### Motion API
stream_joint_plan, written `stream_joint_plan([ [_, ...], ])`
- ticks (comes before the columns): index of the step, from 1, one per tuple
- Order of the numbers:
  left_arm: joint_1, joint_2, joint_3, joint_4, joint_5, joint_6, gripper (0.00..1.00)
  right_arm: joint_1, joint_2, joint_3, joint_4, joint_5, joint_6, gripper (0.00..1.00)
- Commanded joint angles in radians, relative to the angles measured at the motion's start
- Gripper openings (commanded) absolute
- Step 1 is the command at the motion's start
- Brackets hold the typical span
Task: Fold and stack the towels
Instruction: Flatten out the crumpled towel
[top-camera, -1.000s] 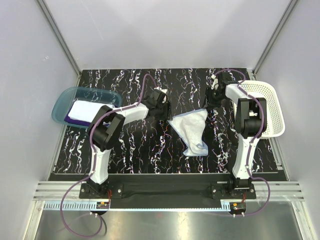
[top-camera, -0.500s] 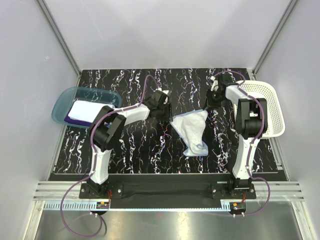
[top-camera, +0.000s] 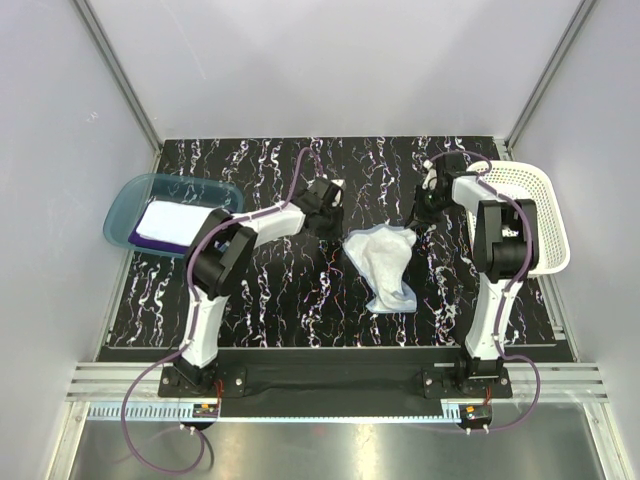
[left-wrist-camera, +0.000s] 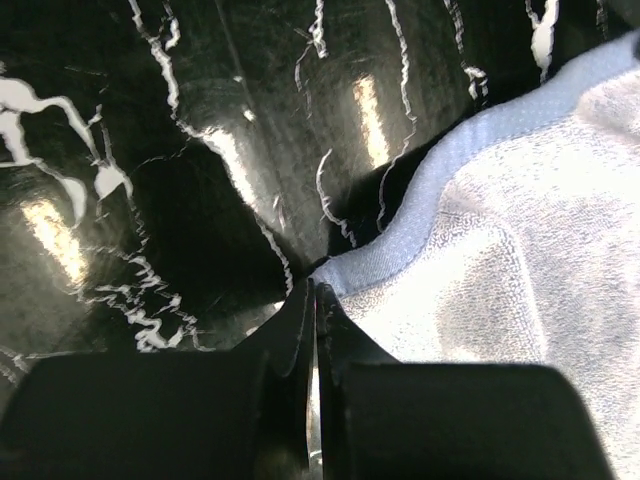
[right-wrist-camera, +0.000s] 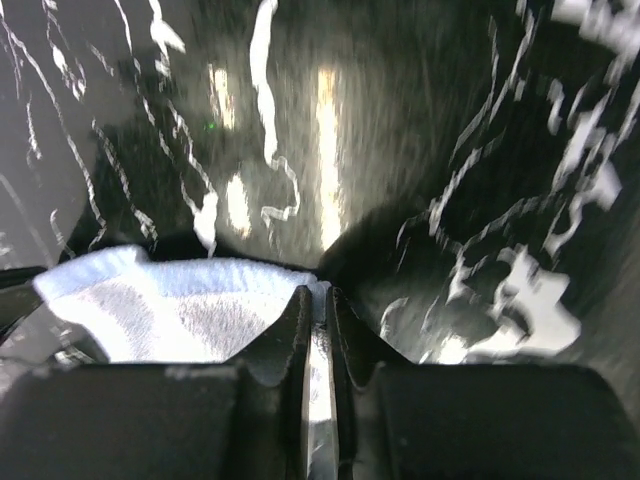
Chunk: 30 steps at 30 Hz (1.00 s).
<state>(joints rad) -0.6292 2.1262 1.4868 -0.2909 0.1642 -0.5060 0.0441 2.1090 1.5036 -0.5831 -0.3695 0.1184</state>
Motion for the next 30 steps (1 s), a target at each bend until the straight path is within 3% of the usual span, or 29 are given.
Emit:
stream_joint_plan([
  [1, 0.020, -0.063, -0.022, -0.128, -0.086, 0.072, 0.00, 0.013, -0.107, -0.035, 0.005, -0.043, 0.107, 0.00],
  [8, 0.082, -0.248, -0.161, -0.126, -0.143, 0.115, 0.00, 0.094, -0.242, -0.268, 0.150, 0.006, 0.277, 0.00],
  [14, 0.080, -0.287, -0.258, -0.083, -0.068, 0.066, 0.00, 0.102, -0.230, -0.260, 0.172, -0.006, 0.277, 0.00],
  [15, 0.080, -0.285, -0.266, -0.079, -0.069, 0.061, 0.02, 0.105, -0.228, -0.255, 0.173, -0.006, 0.273, 0.00],
  [16, 0.080, -0.284, -0.275, -0.077, -0.077, 0.057, 0.15, 0.108, -0.224, -0.250, 0.169, -0.006, 0.271, 0.00],
  [19, 0.080, -0.285, -0.301, -0.068, -0.089, 0.061, 0.29, 0.115, -0.222, -0.250, 0.169, -0.014, 0.268, 0.00],
  [20, 0.082, -0.284, -0.306, -0.062, -0.086, 0.070, 0.40, 0.117, -0.224, -0.255, 0.169, -0.014, 0.268, 0.00],
  [23, 0.085, -0.255, -0.284, -0.059, -0.069, 0.089, 0.51, 0.119, -0.224, -0.269, 0.174, -0.017, 0.270, 0.00],
  [30, 0.086, -0.157, -0.192, -0.099, -0.087, 0.075, 0.52, 0.125, -0.225, -0.281, 0.181, -0.023, 0.265, 0.00],
])
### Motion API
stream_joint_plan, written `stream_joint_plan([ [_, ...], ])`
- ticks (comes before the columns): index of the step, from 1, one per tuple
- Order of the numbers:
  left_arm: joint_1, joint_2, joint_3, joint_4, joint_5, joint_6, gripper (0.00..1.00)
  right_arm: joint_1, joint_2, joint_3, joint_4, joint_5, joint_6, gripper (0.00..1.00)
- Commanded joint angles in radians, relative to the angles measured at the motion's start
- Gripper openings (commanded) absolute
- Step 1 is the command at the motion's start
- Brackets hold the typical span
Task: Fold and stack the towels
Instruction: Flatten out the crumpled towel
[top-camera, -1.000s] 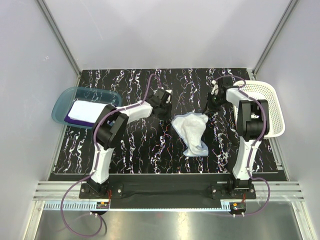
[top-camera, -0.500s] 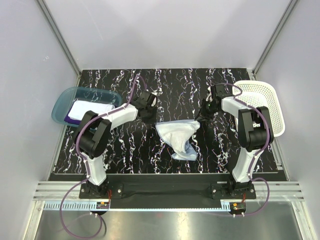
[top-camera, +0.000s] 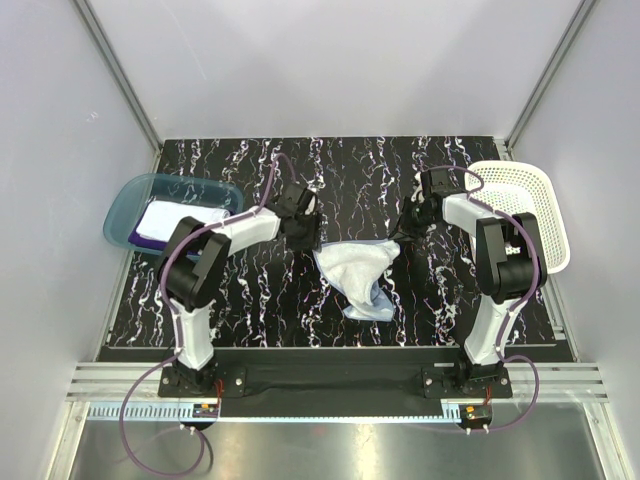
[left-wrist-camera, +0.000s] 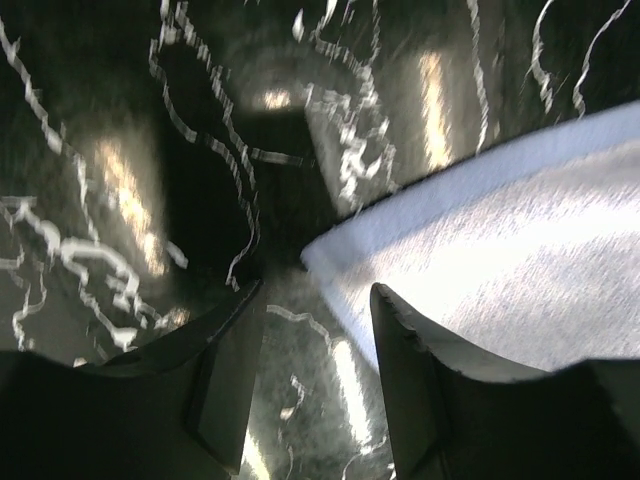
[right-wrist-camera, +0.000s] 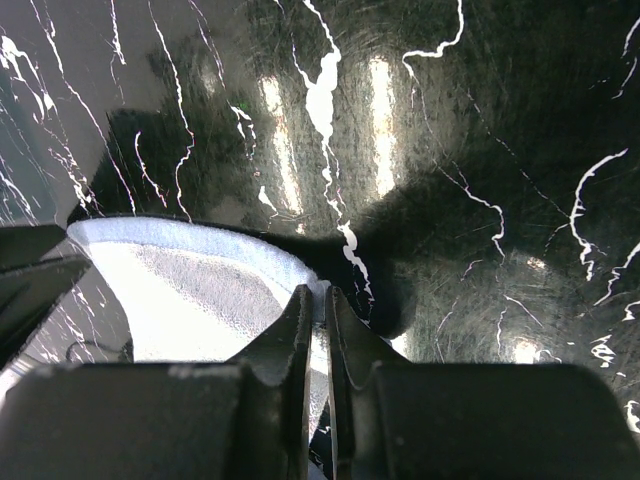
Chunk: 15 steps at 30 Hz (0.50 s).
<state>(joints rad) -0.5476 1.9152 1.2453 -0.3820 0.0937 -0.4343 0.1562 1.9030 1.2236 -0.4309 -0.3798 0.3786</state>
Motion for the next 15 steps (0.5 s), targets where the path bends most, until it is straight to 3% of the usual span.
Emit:
stream_joint_plan([
  [1, 0.005, 0.062, 0.055, -0.012, -0.017, -0.001, 0.52, 0.011, -0.019, 0.001, 0.027, -0.010, 0.003, 0.00],
  [15, -0.044, 0.140, 0.105, -0.120, -0.084, -0.015, 0.40, 0.011, -0.024, 0.027, 0.014, -0.013, 0.003, 0.00],
])
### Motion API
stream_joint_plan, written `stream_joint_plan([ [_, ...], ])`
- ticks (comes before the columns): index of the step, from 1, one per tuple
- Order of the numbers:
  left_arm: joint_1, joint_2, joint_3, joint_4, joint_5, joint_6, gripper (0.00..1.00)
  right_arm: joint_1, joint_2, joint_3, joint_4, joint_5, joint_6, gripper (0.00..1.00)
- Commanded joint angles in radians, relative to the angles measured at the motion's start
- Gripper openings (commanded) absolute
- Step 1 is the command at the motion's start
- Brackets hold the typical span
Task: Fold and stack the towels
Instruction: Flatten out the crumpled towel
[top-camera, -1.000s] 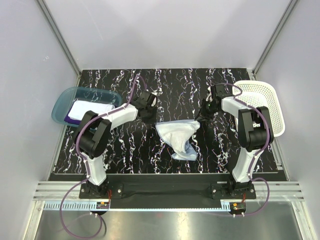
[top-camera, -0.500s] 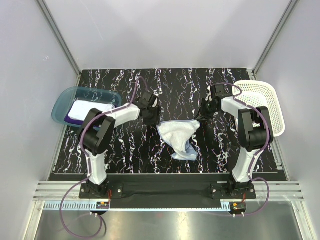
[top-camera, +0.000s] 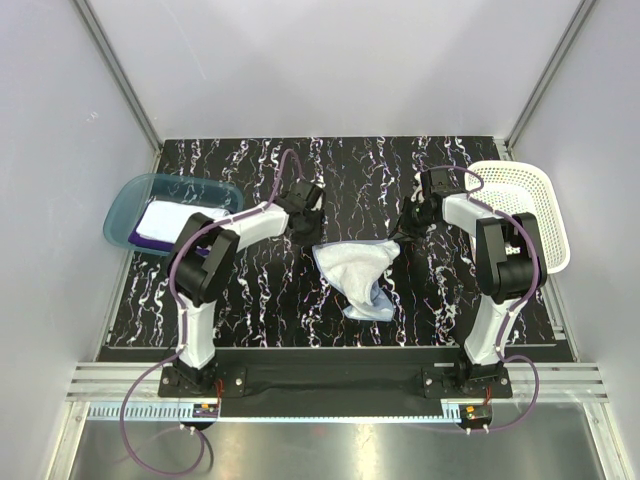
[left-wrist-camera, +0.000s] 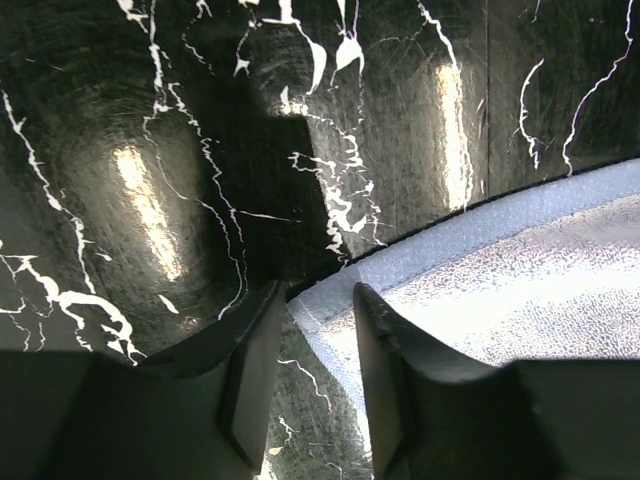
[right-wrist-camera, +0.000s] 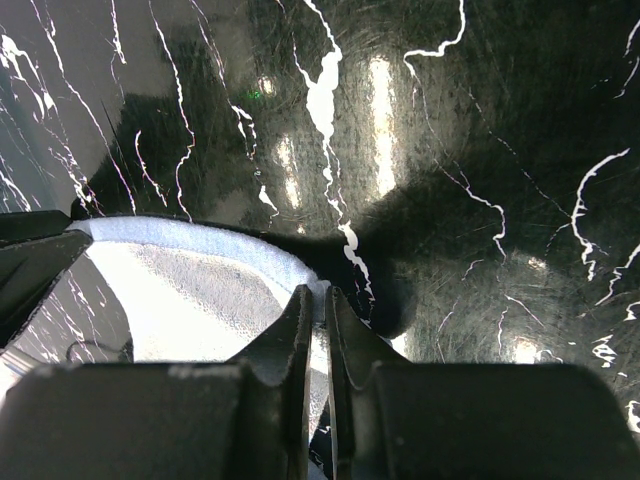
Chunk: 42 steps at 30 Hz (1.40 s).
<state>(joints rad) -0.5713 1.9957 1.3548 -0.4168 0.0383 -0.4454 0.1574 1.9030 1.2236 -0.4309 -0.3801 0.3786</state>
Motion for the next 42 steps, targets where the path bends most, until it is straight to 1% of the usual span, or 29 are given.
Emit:
stream_joint_plan([
  [1, -0.024, 0.064, -0.003, -0.091, -0.031, -0.006, 0.39, 0.011, -0.025, 0.031, 0.011, -0.014, 0.003, 0.00],
  [5, -0.038, 0.072, -0.011, -0.105, -0.035, -0.012, 0.32, 0.011, -0.030, 0.037, 0.006, -0.017, 0.002, 0.00],
  [7, -0.041, 0.072, -0.017, -0.111, -0.035, -0.013, 0.26, 0.011, -0.033, 0.036, 0.004, -0.016, 0.000, 0.00],
  [8, -0.042, 0.069, -0.022, -0.109, -0.035, -0.012, 0.21, 0.010, -0.036, 0.033, 0.003, -0.014, 0.000, 0.00],
  [9, -0.041, 0.066, -0.025, -0.106, -0.035, -0.010, 0.10, 0.011, -0.042, 0.031, 0.004, -0.014, 0.000, 0.00],
  [11, -0.041, 0.060, -0.023, -0.109, -0.032, 0.005, 0.00, 0.010, -0.047, 0.028, 0.004, -0.008, -0.003, 0.00],
  [14, -0.041, 0.045, 0.015, -0.135, -0.037, 0.051, 0.00, 0.011, -0.058, 0.040, -0.002, -0.006, -0.001, 0.00],
  [19, -0.033, -0.056, 0.095, -0.177, -0.037, 0.138, 0.00, 0.011, -0.097, 0.129, -0.045, 0.000, -0.001, 0.00],
  [26, -0.002, -0.213, 0.265, -0.260, -0.090, 0.246, 0.00, 0.011, -0.200, 0.267, -0.063, 0.000, -0.020, 0.00],
  [27, -0.001, -0.231, 0.312, -0.264, -0.109, 0.260, 0.00, 0.011, -0.228, 0.289, -0.054, 0.000, -0.020, 0.00],
  [32, 0.007, -0.325, 0.452, -0.318, -0.130, 0.315, 0.00, 0.011, -0.320, 0.318, -0.006, -0.016, -0.044, 0.00],
  [34, 0.008, -0.359, 0.483, -0.327, -0.114, 0.317, 0.00, 0.016, -0.390, 0.304, 0.024, -0.023, -0.066, 0.00],
  [35, 0.007, -0.379, 0.483, -0.320, -0.082, 0.315, 0.00, 0.017, -0.450, 0.294, 0.035, -0.032, -0.075, 0.00],
  [38, 0.008, -0.462, 0.457, -0.301, -0.037, 0.298, 0.00, 0.021, -0.551, 0.215, 0.116, -0.075, -0.084, 0.00],
  [39, 0.005, -0.510, 0.445, -0.292, 0.033, 0.291, 0.00, 0.022, -0.614, 0.185, 0.138, -0.091, -0.084, 0.00],
  [41, 0.004, -0.566, 0.390, -0.251, 0.098, 0.268, 0.00, 0.027, -0.675, 0.157, 0.145, -0.152, -0.072, 0.00],
  [42, 0.001, -0.593, 0.368, -0.234, 0.138, 0.258, 0.00, 0.028, -0.740, 0.128, 0.153, -0.169, -0.066, 0.00],
])
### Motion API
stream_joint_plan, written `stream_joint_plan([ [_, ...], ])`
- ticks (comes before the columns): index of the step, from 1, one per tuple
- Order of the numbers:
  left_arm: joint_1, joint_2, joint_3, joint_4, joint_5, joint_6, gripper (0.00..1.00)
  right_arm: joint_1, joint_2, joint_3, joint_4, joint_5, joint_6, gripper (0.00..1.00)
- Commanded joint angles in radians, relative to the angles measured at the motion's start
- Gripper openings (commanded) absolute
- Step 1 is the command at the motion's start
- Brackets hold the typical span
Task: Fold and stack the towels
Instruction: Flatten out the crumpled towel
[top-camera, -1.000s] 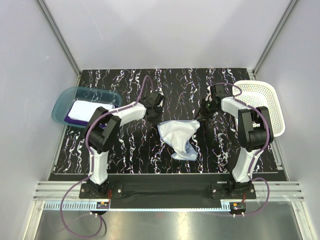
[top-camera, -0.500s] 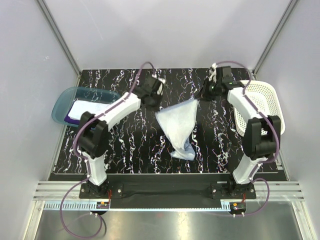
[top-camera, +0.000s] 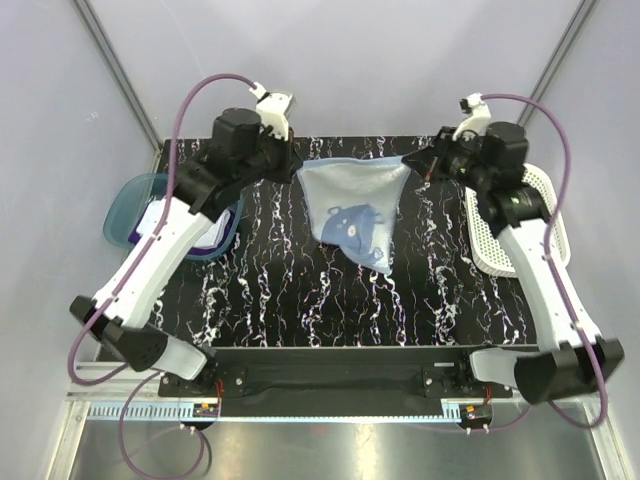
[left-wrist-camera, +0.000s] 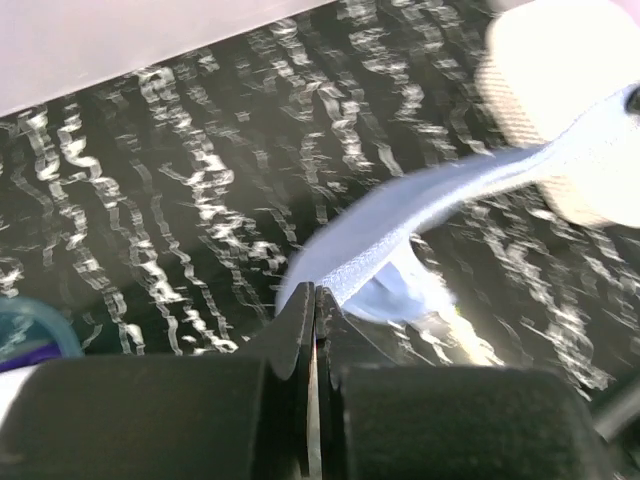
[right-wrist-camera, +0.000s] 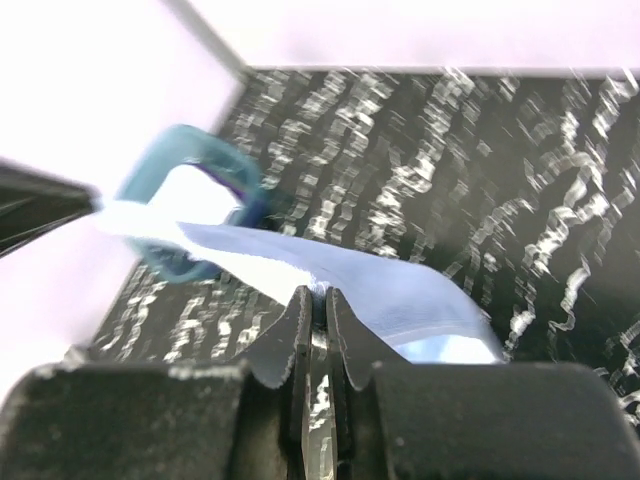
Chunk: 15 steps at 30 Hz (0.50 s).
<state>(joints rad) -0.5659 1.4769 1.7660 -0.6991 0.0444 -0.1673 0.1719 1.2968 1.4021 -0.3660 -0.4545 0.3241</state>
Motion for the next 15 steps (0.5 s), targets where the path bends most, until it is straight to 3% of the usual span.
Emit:
stream_joint_plan([
  [1, -0.006, -0.131, -0.069, 0.076, 0.149, -0.035, 0.00, 0.012, -0.164, -0.063, 0.090, -0.127, 0.003, 0.00],
  [8, -0.028, -0.277, -0.106, 0.098, 0.270, -0.104, 0.00, 0.015, -0.410, -0.141, 0.108, -0.170, 0.078, 0.00],
  [15, -0.037, -0.327, -0.070, 0.109, 0.273, -0.149, 0.00, 0.017, -0.464, -0.092, 0.142, -0.156, 0.141, 0.00],
])
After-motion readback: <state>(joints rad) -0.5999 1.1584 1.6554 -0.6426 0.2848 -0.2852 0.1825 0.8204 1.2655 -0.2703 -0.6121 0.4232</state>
